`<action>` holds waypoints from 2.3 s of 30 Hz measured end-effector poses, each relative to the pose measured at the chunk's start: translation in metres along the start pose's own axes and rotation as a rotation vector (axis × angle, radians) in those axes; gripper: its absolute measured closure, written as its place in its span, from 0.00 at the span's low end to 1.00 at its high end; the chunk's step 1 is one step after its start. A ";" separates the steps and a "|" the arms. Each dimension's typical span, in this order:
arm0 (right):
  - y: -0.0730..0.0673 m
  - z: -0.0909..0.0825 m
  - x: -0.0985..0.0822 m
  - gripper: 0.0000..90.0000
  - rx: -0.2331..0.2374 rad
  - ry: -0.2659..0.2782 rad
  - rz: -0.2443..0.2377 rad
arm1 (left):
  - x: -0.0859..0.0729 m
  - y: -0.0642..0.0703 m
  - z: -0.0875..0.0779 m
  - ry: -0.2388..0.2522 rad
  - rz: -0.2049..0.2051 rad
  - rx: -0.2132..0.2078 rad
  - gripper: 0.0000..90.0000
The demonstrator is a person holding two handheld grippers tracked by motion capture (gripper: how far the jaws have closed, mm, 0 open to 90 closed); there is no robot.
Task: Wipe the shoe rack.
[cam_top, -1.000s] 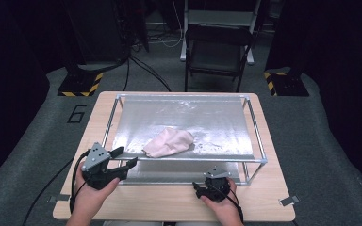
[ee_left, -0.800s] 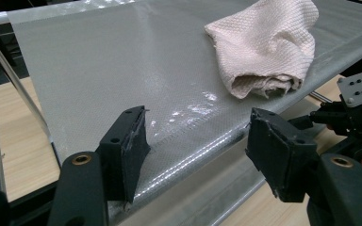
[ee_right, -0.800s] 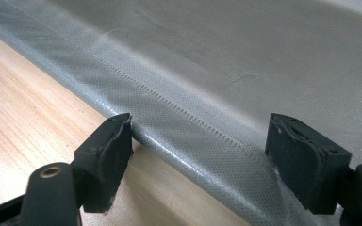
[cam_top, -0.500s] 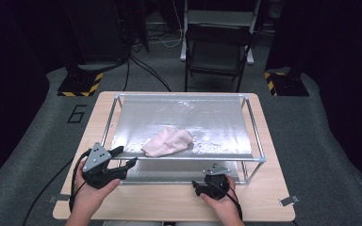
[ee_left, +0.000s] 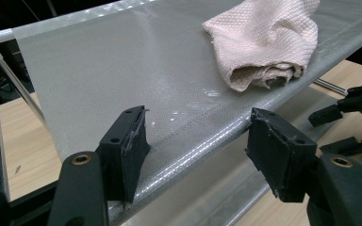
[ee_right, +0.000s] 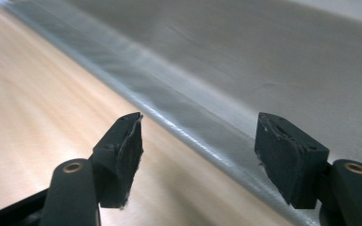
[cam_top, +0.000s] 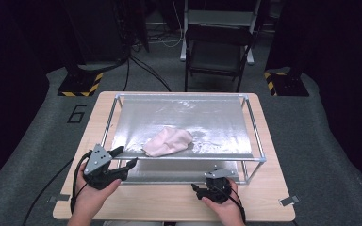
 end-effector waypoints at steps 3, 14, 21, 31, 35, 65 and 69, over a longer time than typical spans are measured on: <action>-0.004 -0.012 0.006 0.36 0.016 0.010 -0.021 | 0.000 0.000 0.001 0.005 -0.006 0.002 0.42; -0.025 -0.060 0.042 0.36 0.136 0.045 -0.033 | 0.001 -0.001 0.000 0.005 -0.026 -0.012 0.42; -0.039 -0.084 0.060 0.37 0.196 0.045 -0.083 | 0.001 -0.002 0.000 0.005 -0.031 -0.018 0.42; -0.037 -0.114 0.102 0.37 0.206 0.110 -0.122 | 0.001 -0.002 0.001 0.002 -0.029 -0.016 0.42; -0.033 -0.115 0.113 0.37 0.197 0.116 -0.131 | 0.001 -0.002 0.001 0.003 -0.027 -0.018 0.42; -0.030 -0.040 0.205 0.42 0.208 0.074 -0.299 | 0.001 -0.003 0.001 0.006 -0.035 -0.027 0.42; -0.034 -0.030 0.203 0.44 0.234 0.028 -0.296 | 0.001 -0.003 0.001 0.008 -0.034 -0.024 0.42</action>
Point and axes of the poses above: each handheld gripper's, and its own axes: z roughly forward along the jaws, x roughly out of its top, y roughly to its right, the point moved 6 cm from there along z, roughly forward along the jaws
